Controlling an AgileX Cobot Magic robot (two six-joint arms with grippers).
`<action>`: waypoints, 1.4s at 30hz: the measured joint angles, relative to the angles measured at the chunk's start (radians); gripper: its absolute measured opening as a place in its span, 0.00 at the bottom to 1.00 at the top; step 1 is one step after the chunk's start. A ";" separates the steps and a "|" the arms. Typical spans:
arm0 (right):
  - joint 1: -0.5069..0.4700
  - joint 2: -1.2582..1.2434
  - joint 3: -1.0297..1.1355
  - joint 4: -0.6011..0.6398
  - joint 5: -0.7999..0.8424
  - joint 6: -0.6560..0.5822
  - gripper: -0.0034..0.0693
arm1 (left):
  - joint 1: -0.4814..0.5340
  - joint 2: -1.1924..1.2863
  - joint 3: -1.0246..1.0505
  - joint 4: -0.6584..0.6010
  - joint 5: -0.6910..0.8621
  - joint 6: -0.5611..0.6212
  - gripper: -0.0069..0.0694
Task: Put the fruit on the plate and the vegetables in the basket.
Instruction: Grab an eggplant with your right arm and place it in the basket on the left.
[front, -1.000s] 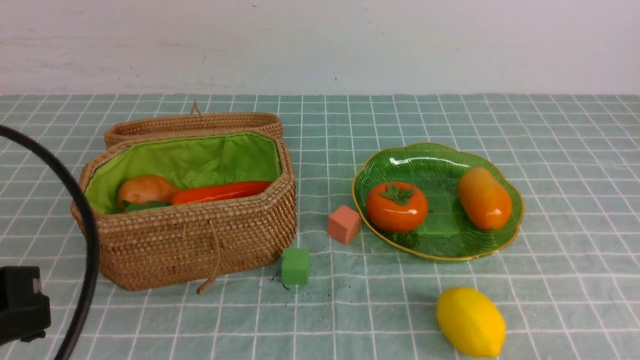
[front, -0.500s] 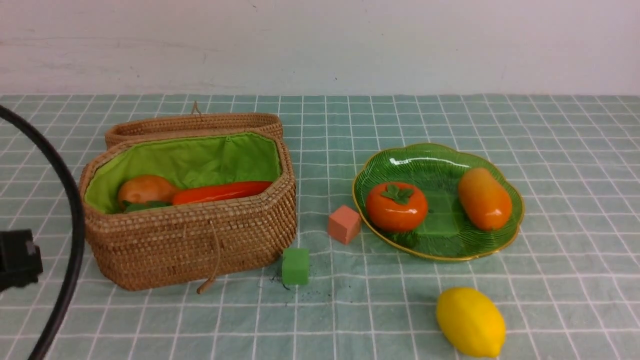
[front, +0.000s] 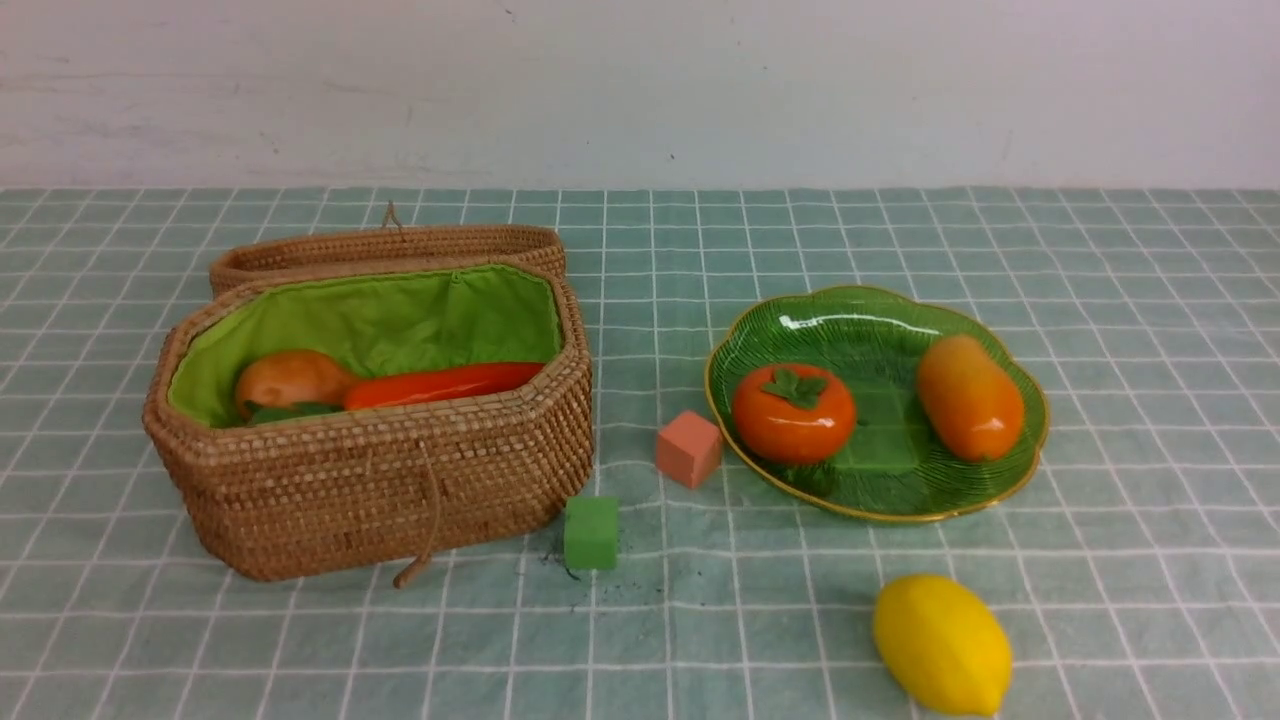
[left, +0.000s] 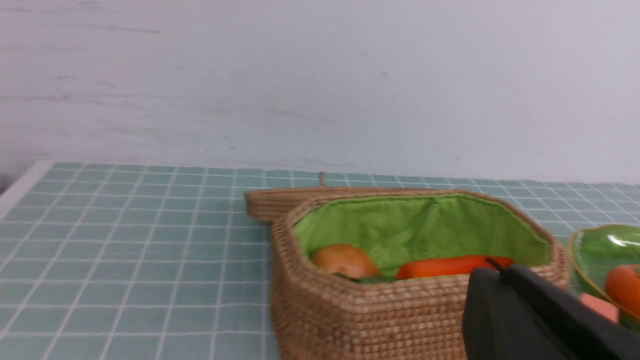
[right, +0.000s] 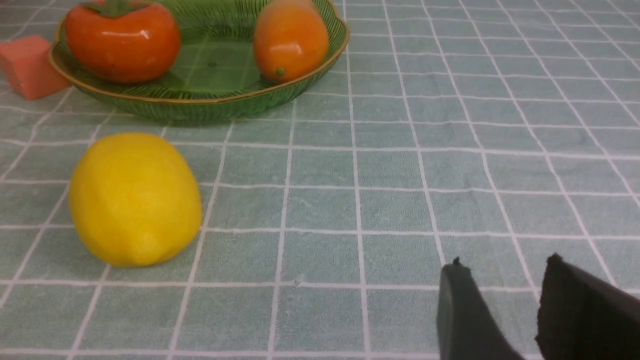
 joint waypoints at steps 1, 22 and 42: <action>0.000 0.000 0.000 0.000 0.000 0.000 0.38 | 0.014 -0.007 0.009 -0.005 -0.002 0.000 0.07; 0.000 0.000 0.000 0.001 0.000 0.000 0.38 | 0.093 -0.134 0.275 -0.041 0.205 -0.030 0.08; 0.000 0.000 0.000 0.001 0.000 0.000 0.38 | 0.093 -0.134 0.275 -0.041 0.205 -0.031 0.10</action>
